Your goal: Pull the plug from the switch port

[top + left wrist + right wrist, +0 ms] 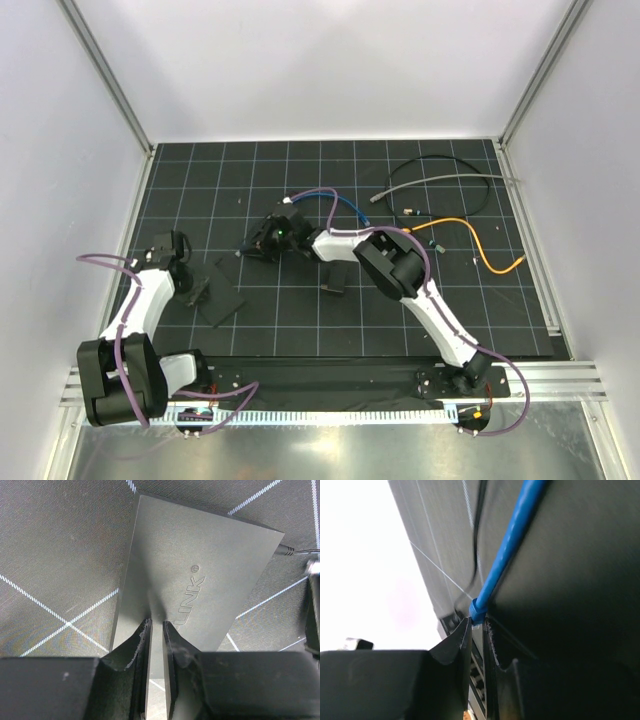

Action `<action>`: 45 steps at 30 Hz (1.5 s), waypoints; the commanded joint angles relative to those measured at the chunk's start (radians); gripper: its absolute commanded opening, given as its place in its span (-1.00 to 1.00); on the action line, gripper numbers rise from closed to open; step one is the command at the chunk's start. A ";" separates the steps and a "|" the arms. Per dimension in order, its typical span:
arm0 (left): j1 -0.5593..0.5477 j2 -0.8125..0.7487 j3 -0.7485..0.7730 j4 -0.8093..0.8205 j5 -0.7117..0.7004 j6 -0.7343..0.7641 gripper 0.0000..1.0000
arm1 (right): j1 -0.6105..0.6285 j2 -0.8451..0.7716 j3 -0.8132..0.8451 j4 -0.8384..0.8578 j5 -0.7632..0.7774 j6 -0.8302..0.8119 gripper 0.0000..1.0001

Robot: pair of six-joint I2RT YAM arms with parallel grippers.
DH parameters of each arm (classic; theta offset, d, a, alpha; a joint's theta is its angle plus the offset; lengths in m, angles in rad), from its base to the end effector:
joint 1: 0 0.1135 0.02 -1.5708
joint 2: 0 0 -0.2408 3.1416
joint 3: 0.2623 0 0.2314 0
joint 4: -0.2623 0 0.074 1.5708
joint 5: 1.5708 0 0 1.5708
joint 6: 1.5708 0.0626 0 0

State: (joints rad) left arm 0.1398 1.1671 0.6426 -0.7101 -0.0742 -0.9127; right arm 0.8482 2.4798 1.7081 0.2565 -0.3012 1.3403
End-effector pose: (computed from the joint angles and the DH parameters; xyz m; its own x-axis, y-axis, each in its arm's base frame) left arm 0.1914 0.0316 0.1462 -0.4427 -0.8590 -0.2571 -0.8394 0.4978 -0.2182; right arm 0.3355 0.4086 0.0827 -0.9380 0.3419 -0.0565 0.1146 0.4598 0.8806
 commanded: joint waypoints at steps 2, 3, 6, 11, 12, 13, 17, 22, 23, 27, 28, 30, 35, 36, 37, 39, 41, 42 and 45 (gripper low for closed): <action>0.007 -0.010 -0.026 -0.006 -0.016 0.020 -0.64 | 0.018 -0.139 -0.073 -0.059 -0.012 -0.128 -0.98; 0.006 -0.017 -0.023 -0.005 -0.013 0.023 -0.65 | 0.029 -0.157 -0.085 -0.066 -0.038 -0.139 -0.98; 0.006 -0.049 -0.011 -0.002 0.020 0.037 -0.65 | 0.066 -0.248 -0.123 -0.065 -0.090 -0.177 -0.98; 0.007 -0.102 0.026 0.032 0.149 0.104 -0.63 | 0.129 -0.433 -0.200 -0.028 -0.208 -0.194 -0.98; 0.007 -0.113 0.029 0.041 0.175 0.113 -0.62 | 0.137 -0.458 -0.208 -0.020 -0.219 -0.193 -0.98; 0.006 -0.127 0.037 0.058 0.209 0.121 -0.62 | 0.141 -0.478 -0.214 -0.011 -0.234 -0.178 -0.98; 0.006 -0.191 0.040 0.090 0.244 0.146 -0.61 | 0.150 -0.564 -0.255 0.140 -0.355 -0.047 -0.98; 0.006 -0.238 0.042 0.112 0.278 0.176 -0.60 | 0.150 -0.628 -0.216 0.247 -0.430 0.033 -0.98; 0.007 -0.239 0.043 0.110 0.286 0.179 -0.59 | 0.149 -0.636 -0.184 0.231 -0.437 -0.004 -0.98; 0.007 -0.248 0.040 0.113 0.312 0.187 -0.59 | 0.128 -0.663 -0.096 0.077 -0.446 -0.160 -0.98; 0.007 -0.250 0.040 0.116 0.320 0.189 -0.59 | 0.120 -0.674 -0.079 -0.050 -0.409 -0.211 -0.98; 0.006 -0.256 0.045 0.120 0.339 0.193 -0.59 | 0.095 -0.709 -0.018 -0.204 -0.345 -0.382 -0.98; 0.007 -0.265 0.051 0.118 0.361 0.201 -0.59 | -0.055 -0.807 0.007 -0.529 -0.155 -0.553 -0.98; 0.007 -0.264 0.049 0.118 0.361 0.202 -0.58 | -0.084 -0.818 0.005 -0.593 -0.136 -0.588 -0.98; 0.007 -0.265 0.049 0.120 0.366 0.201 -0.58 | -0.153 -0.829 0.002 -0.623 -0.116 -0.604 -0.98; 0.007 -0.265 0.045 0.126 0.369 0.201 -0.58 | -0.216 -0.848 -0.010 -0.705 -0.044 -0.641 -0.98; 0.007 -0.264 0.037 0.132 0.379 0.201 -0.57 | -0.303 -0.848 -0.019 -0.738 -0.009 -0.690 -0.98; 0.007 -0.262 0.035 0.136 0.384 0.202 -0.57 | -0.332 -0.840 -0.025 -0.752 -0.003 -0.697 -0.98; 0.007 -0.261 0.032 0.139 0.389 0.202 -0.56 | -0.440 -0.812 -0.047 -0.767 0.014 -0.721 -0.98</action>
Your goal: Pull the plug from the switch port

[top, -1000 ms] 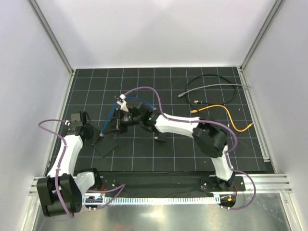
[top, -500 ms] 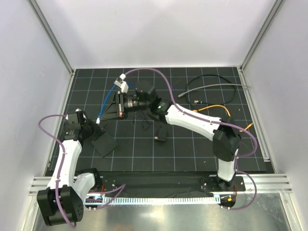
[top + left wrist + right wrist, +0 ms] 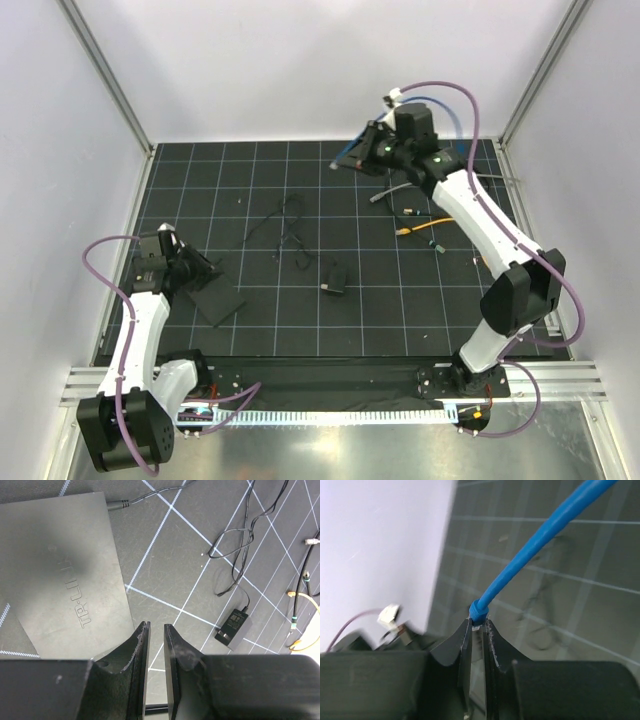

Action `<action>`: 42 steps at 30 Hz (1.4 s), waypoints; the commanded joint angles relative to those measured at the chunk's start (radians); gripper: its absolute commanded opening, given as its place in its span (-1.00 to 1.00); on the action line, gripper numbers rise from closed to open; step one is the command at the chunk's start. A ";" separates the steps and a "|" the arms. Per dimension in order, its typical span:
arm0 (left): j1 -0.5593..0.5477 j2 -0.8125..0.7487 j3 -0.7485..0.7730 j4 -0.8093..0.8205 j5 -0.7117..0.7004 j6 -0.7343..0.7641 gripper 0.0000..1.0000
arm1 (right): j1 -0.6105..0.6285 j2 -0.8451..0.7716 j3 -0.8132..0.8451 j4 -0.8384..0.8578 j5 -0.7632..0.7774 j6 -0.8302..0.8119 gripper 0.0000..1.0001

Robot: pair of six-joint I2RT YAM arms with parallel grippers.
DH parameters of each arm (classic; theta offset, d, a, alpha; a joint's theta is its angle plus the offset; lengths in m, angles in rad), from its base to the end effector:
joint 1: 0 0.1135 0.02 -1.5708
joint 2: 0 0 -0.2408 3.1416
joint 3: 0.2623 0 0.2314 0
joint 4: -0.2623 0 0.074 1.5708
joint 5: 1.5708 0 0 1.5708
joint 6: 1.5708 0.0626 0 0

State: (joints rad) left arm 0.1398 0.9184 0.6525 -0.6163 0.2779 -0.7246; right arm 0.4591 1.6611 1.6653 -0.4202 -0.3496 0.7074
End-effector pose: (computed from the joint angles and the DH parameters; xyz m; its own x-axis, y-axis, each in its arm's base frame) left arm 0.1910 0.0095 0.2004 -0.5981 -0.7278 -0.3354 -0.4779 0.6599 -0.5798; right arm 0.3369 0.1905 0.3606 -0.7284 0.3210 -0.6053 -0.2945 0.6510 0.6996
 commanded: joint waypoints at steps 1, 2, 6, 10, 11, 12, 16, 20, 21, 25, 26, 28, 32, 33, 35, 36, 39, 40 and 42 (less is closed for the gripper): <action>0.006 -0.012 0.022 0.046 0.040 0.013 -0.56 | -0.075 0.040 -0.001 -0.100 0.073 -0.098 -0.98; 0.007 -0.015 0.022 0.046 0.046 0.014 -0.56 | -0.095 0.057 0.005 -0.107 0.081 -0.117 -0.98; 0.006 -0.018 0.021 0.047 0.046 0.014 -0.56 | -0.215 0.161 -0.027 -0.069 0.061 -0.103 -0.98; 0.007 -0.013 0.019 0.047 0.049 0.016 -0.55 | -0.249 0.293 -0.027 -0.049 0.009 -0.098 -0.98; 0.007 -0.012 0.019 0.047 0.049 0.016 -0.55 | -0.250 0.336 -0.026 -0.046 0.011 -0.101 -0.98; 0.007 -0.012 0.019 0.047 0.049 0.014 -0.55 | -0.250 0.351 -0.027 -0.045 0.014 -0.105 -0.98; 0.007 -0.013 0.018 0.047 0.050 0.014 -0.54 | -0.252 0.404 -0.032 -0.058 0.053 -0.106 -0.97; 0.006 -0.015 0.018 0.050 0.049 0.014 -0.53 | -0.254 0.408 -0.026 -0.069 0.107 -0.126 -0.82; 0.004 -0.012 0.015 0.050 0.047 0.014 -0.53 | -0.254 0.410 -0.016 -0.096 0.109 -0.131 -0.78; 0.006 -0.009 0.010 0.053 0.046 0.014 -0.53 | -0.254 0.375 0.005 -0.129 0.129 -0.134 -0.56; 0.006 -0.007 0.012 0.053 0.043 0.014 -0.52 | -0.254 0.368 0.010 -0.149 0.133 -0.135 -0.37; 0.006 -0.009 0.012 0.056 0.040 0.014 -0.52 | -0.254 0.344 0.011 -0.157 0.141 -0.135 -0.25; 0.004 -0.015 0.013 0.056 0.038 0.016 -0.50 | -0.257 0.313 -0.005 -0.197 0.138 -0.150 0.30; 0.006 -0.016 0.013 0.055 0.038 0.016 -0.49 | -0.255 0.302 -0.019 -0.186 0.136 -0.158 0.41; 0.006 -0.026 0.015 0.055 0.040 0.016 -0.46 | -0.255 0.254 -0.077 -0.154 0.127 -0.169 0.73; 0.006 -0.026 0.019 0.055 0.041 0.017 -0.45 | -0.257 0.237 -0.094 -0.128 0.124 -0.174 0.99; 0.006 -0.033 0.036 0.040 0.040 0.019 -0.41 | -0.247 0.187 -0.128 -0.108 0.110 -0.175 1.00; 0.006 -0.035 0.041 0.032 0.038 0.017 -0.38 | -0.228 0.178 -0.134 -0.103 0.112 -0.181 0.99; 0.004 -0.050 0.052 0.018 0.030 0.013 -0.32 | -0.203 0.157 -0.131 -0.109 0.106 -0.192 0.99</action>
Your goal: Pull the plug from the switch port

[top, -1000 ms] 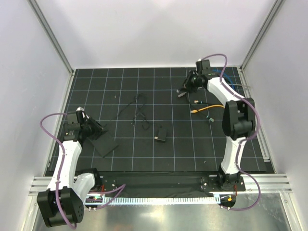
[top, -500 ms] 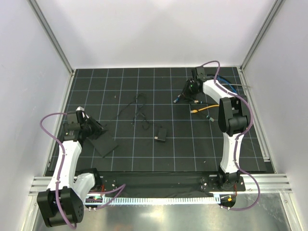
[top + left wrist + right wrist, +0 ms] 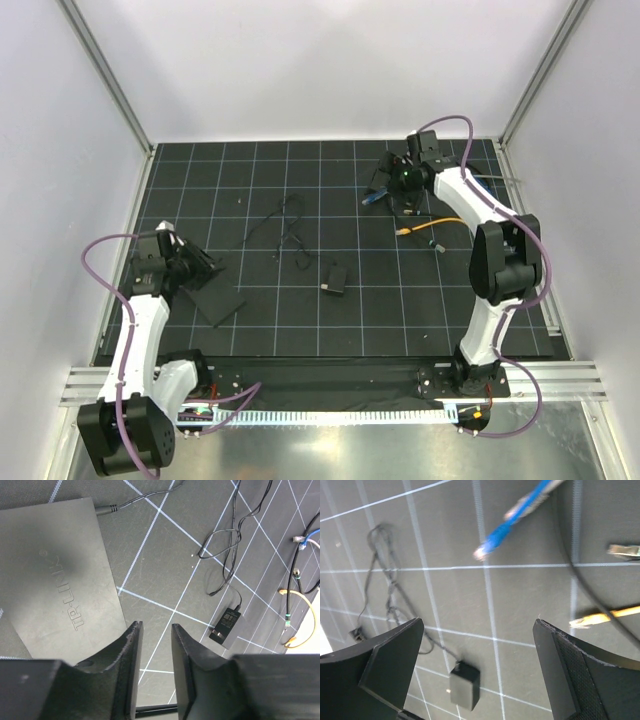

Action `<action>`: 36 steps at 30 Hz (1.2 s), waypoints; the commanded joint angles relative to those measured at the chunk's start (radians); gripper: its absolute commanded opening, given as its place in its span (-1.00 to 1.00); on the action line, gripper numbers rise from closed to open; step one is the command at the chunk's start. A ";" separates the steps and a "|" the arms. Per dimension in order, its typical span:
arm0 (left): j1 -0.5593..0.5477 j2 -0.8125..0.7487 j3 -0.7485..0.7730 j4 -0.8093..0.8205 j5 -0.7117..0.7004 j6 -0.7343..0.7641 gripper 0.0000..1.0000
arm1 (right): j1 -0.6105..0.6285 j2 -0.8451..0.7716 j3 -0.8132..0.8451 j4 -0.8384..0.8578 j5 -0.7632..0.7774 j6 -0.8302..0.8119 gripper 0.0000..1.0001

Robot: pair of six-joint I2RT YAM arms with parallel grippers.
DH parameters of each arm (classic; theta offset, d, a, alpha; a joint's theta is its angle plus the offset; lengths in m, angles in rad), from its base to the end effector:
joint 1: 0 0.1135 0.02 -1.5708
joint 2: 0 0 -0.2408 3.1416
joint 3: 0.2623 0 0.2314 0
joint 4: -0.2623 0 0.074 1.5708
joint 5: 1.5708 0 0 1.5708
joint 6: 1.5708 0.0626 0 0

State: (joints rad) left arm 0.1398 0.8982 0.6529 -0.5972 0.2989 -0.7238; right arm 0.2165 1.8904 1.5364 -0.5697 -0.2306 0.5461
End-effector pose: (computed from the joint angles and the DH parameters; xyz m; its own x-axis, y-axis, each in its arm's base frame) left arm 0.1911 0.0083 0.2059 -0.5941 -0.7227 -0.3532 -0.4438 0.6607 -0.6055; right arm 0.3949 0.1015 0.2133 -0.8444 0.3320 -0.4205 0.1110 0.8762 0.4689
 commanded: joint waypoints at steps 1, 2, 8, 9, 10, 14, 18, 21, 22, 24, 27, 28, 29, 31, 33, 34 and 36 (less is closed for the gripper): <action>0.006 -0.036 0.062 -0.015 -0.006 0.012 -0.28 | 0.053 -0.077 0.001 0.037 -0.019 -0.019 0.99; 0.006 -0.053 0.066 -0.019 -0.012 0.004 -0.26 | 0.078 -0.085 -0.005 0.069 -0.059 -0.006 0.99; 0.007 -0.084 0.065 -0.029 -0.052 -0.040 -0.21 | 0.256 -0.100 -0.027 0.211 -0.105 0.098 0.98; 0.006 -0.079 0.067 -0.033 -0.058 -0.043 -0.21 | 0.315 -0.090 -0.013 0.224 -0.102 0.104 0.95; 0.006 -0.079 0.067 -0.047 -0.066 -0.046 -0.21 | 0.349 -0.064 0.010 0.240 -0.105 0.116 0.93; 0.006 -0.067 0.074 -0.095 -0.150 -0.058 -0.21 | 0.461 0.027 0.076 0.332 -0.119 0.182 0.67; 0.006 -0.064 0.060 -0.133 -0.248 -0.094 -0.21 | 0.538 0.143 0.138 0.458 -0.177 0.335 0.62; 0.006 -0.041 0.053 -0.161 -0.291 -0.132 -0.21 | 0.593 0.252 0.215 0.508 -0.188 0.434 0.52; 0.007 -0.033 0.050 -0.167 -0.319 -0.141 -0.21 | 0.612 0.284 0.235 0.531 -0.203 0.461 0.50; 0.004 -0.009 0.045 -0.171 -0.337 -0.158 -0.21 | 0.626 0.358 0.269 0.539 -0.197 0.511 0.46; 0.007 0.027 0.031 -0.161 -0.362 -0.170 -0.21 | 0.647 0.429 0.347 0.536 -0.181 0.568 0.39; 0.007 0.037 0.027 -0.158 -0.366 -0.173 -0.21 | 0.655 0.441 0.361 0.527 -0.173 0.590 0.35; 0.006 0.056 0.024 -0.153 -0.366 -0.174 -0.20 | 0.658 0.455 0.370 0.525 -0.171 0.598 0.33; 0.007 0.079 0.019 -0.135 -0.353 -0.172 -0.20 | 0.661 0.484 0.395 0.515 -0.168 0.615 0.25; 0.006 0.114 0.013 -0.115 -0.348 -0.170 -0.20 | 0.664 0.506 0.415 0.499 -0.145 0.624 0.24; 0.006 0.125 0.007 -0.107 -0.340 -0.172 -0.20 | 0.666 0.516 0.425 0.484 -0.136 0.635 0.19; 0.007 0.160 0.002 -0.093 -0.324 -0.178 -0.21 | 0.667 0.542 0.471 0.461 -0.127 0.646 0.12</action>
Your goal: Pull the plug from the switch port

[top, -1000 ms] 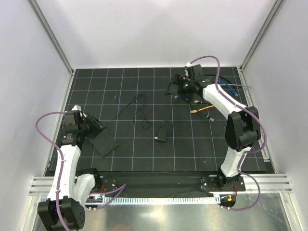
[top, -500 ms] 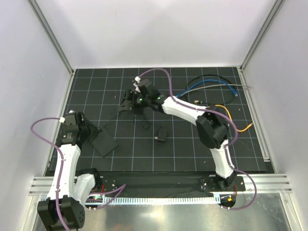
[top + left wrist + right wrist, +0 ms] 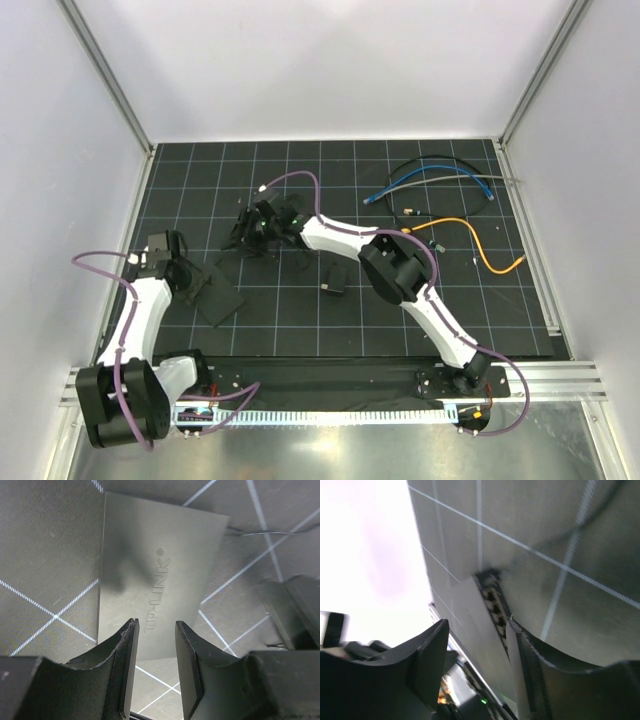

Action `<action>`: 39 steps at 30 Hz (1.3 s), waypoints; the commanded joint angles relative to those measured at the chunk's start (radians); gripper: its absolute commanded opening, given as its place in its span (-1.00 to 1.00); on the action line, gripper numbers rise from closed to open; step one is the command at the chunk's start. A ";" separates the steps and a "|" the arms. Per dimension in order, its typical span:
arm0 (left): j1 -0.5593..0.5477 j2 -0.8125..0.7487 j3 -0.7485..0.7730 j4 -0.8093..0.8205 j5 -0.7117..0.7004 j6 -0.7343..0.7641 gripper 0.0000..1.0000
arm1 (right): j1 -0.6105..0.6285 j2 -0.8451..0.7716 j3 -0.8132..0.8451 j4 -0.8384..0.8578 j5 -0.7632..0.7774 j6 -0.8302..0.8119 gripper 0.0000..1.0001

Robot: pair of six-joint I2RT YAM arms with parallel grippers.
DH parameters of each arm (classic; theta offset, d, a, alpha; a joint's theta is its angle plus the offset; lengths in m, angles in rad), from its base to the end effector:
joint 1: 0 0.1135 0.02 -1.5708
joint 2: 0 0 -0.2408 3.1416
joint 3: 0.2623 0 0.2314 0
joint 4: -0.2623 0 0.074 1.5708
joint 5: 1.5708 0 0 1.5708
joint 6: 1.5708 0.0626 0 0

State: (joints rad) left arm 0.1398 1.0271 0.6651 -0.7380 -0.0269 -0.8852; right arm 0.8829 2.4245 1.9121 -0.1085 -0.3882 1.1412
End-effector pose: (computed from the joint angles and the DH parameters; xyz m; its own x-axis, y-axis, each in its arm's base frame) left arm 0.1856 0.0278 0.1748 -0.4416 -0.8435 -0.3057 -0.7789 0.5295 -0.3359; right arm 0.3201 0.4268 0.1377 -0.9817 0.1308 -0.1386 -0.0434 0.5543 0.8312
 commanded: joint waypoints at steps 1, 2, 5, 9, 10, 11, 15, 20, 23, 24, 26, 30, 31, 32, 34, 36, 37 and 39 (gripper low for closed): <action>0.009 0.042 -0.012 0.051 0.008 -0.021 -0.21 | 0.002 0.030 0.111 -0.022 0.034 0.058 0.05; 0.007 0.050 -0.015 0.057 0.013 -0.024 -0.21 | 0.004 0.042 0.131 -0.026 0.040 0.078 0.01; 0.009 0.074 -0.019 0.065 0.009 -0.021 -0.21 | 0.010 0.068 0.146 -0.036 0.054 0.121 -0.06; 0.009 0.088 -0.030 0.068 0.013 -0.021 -0.21 | 0.025 0.097 0.197 -0.074 0.087 0.138 -0.10; 0.009 0.088 -0.033 0.071 0.015 -0.023 -0.21 | 0.027 0.105 0.209 -0.091 0.097 0.141 -0.10; 0.009 0.090 -0.036 0.074 0.015 -0.023 -0.21 | 0.028 0.122 0.220 -0.089 0.095 0.146 -0.10; 0.009 0.096 -0.048 0.089 0.019 -0.020 -0.21 | 0.039 0.176 0.314 -0.132 0.088 0.160 -0.10; 0.011 0.111 -0.056 0.098 0.022 -0.012 -0.21 | 0.050 0.199 0.320 -0.128 0.100 0.186 -0.10; 0.011 0.110 -0.064 0.104 0.024 -0.014 -0.21 | 0.056 0.209 0.323 -0.128 0.109 0.195 -0.10; 0.011 0.108 -0.065 0.106 0.024 -0.017 -0.21 | 0.059 0.209 0.324 -0.129 0.112 0.196 -0.11; 0.011 0.108 -0.068 0.107 0.022 -0.017 -0.21 | 0.067 0.212 0.324 -0.135 0.120 0.196 -0.12; 0.009 0.116 -0.068 0.104 0.021 -0.018 -0.22 | 0.076 0.220 0.326 -0.125 0.124 0.212 -0.18; 0.011 0.117 -0.068 0.104 0.018 -0.017 -0.23 | 0.074 0.222 0.326 -0.123 0.124 0.215 -0.19; 0.012 0.122 -0.068 0.100 0.016 -0.015 -0.23 | 0.076 0.226 0.327 -0.119 0.121 0.218 -0.20; 0.020 0.128 -0.071 0.100 0.024 -0.011 -0.24 | 0.074 0.232 0.331 -0.108 0.114 0.226 -0.26; 0.023 0.131 -0.076 0.100 0.024 -0.011 -0.24 | 0.076 0.246 0.340 -0.108 0.115 0.232 -0.30; 0.026 0.136 -0.078 0.101 0.024 -0.009 -0.24 | 0.076 0.251 0.341 -0.108 0.117 0.232 -0.30; 0.033 0.142 -0.076 0.101 0.058 -0.006 -0.24 | 0.076 0.258 0.343 -0.106 0.117 0.232 -0.33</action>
State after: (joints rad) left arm 0.1581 1.1412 0.6144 -0.6361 0.0204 -0.8913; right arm 0.9539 2.6652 2.2185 -0.2253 -0.2871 1.3605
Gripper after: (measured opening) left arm 0.382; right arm 0.343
